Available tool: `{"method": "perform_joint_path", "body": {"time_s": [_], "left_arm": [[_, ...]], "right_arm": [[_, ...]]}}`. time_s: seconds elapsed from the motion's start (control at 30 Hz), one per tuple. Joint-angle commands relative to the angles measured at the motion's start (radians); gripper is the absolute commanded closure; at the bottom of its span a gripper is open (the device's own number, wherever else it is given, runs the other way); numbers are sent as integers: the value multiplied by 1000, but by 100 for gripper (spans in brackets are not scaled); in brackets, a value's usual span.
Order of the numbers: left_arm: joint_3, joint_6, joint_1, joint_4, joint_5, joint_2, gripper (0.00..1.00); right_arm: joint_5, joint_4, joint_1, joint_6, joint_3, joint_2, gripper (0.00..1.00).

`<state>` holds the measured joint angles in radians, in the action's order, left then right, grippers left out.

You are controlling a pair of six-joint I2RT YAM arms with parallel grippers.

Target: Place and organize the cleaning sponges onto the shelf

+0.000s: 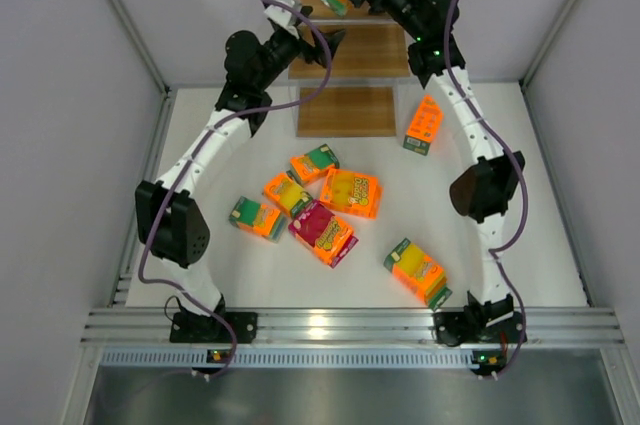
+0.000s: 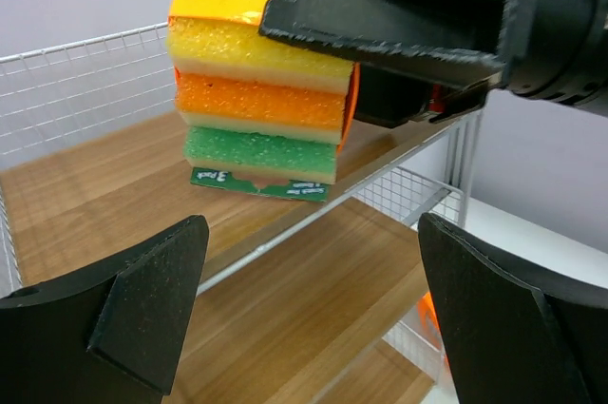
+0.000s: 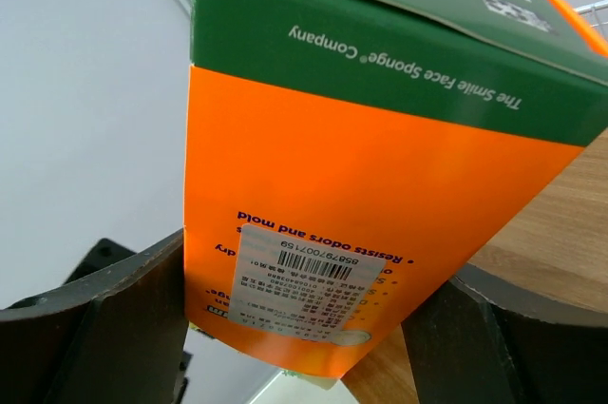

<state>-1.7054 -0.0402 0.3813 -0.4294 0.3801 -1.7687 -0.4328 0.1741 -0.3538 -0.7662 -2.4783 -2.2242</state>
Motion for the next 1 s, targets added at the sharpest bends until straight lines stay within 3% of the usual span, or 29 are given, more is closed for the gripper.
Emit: {"method": "perform_joint_path", "body": {"time_s": [0.0,0.2,0.73,0.97], "left_arm": [[-92,89,1,-95,-1,-12,2],[-122,180,14,-101,-44,-40,2],[-278,105,27,-118,-96,-182,2],[-272,54,28,-196,-171,-192,22]], "right_arm": [[-66,105,12,-64,1,24,23],[-104,113,12,-91,8,32,24],[-135,211,4,-199,65,52,28],[-153,171,1,-176,71,63,27]]}}
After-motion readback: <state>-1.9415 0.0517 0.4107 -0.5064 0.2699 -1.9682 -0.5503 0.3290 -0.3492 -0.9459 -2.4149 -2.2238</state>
